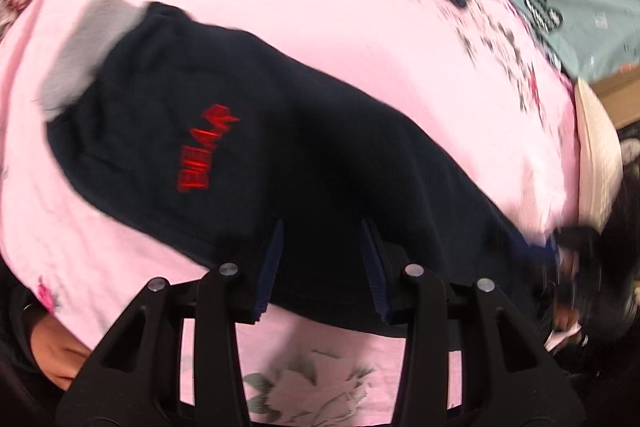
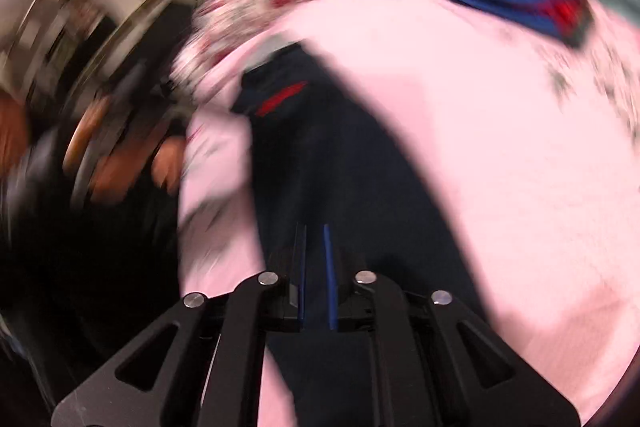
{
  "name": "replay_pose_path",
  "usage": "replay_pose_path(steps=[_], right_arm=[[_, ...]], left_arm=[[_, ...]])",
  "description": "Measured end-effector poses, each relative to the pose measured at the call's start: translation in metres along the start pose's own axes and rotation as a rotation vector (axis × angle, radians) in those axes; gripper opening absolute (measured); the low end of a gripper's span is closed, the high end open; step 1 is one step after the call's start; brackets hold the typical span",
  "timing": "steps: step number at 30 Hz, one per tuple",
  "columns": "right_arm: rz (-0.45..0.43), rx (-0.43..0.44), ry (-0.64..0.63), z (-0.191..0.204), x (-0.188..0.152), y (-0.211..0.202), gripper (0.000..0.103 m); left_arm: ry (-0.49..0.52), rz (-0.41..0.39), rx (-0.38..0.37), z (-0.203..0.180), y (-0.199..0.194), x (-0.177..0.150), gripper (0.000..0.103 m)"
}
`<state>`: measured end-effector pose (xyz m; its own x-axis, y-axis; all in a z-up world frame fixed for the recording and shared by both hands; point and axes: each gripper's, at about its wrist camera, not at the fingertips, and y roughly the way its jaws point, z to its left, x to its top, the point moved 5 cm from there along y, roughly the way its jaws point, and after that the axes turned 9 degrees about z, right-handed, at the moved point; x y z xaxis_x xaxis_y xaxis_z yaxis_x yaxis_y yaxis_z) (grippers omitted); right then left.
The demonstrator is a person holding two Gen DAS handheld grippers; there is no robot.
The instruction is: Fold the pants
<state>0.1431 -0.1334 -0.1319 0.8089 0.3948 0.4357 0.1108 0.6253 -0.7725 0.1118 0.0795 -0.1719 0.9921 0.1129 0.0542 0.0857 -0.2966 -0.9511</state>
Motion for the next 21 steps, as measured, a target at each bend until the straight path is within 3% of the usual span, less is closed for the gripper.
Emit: replay_pose_path(steps=[4, 7, 9, 13, 18, 19, 21], right_arm=[[0.047, 0.169, 0.254, -0.060, 0.028, 0.024, 0.011], [0.080, 0.270, 0.313, -0.073, 0.039, 0.034, 0.011], [0.109, 0.350, 0.329, -0.073, 0.042, 0.040, 0.011], [0.152, 0.368, 0.287, -0.071, 0.053, 0.044, 0.020], [0.174, 0.496, 0.239, -0.054, 0.072, 0.043, 0.026], [0.172, 0.504, 0.229, -0.050, 0.077, 0.045, 0.034], [0.167, 0.462, 0.252, -0.053, 0.088, 0.051, 0.035]], left_arm=[[0.007, 0.057, 0.072, -0.004, 0.023, -0.004, 0.040], [-0.001, 0.061, 0.072, -0.002, 0.022, -0.007, 0.040], [-0.003, 0.072, 0.079, 0.000, 0.020, -0.011, 0.040], [-0.014, 0.070, 0.084, 0.003, 0.017, -0.019, 0.040], [-0.031, 0.072, 0.080, 0.008, 0.016, -0.022, 0.040], [-0.030, 0.074, 0.081, 0.008, 0.016, -0.022, 0.040], [-0.028, 0.076, 0.083, 0.008, 0.017, -0.022, 0.040]])
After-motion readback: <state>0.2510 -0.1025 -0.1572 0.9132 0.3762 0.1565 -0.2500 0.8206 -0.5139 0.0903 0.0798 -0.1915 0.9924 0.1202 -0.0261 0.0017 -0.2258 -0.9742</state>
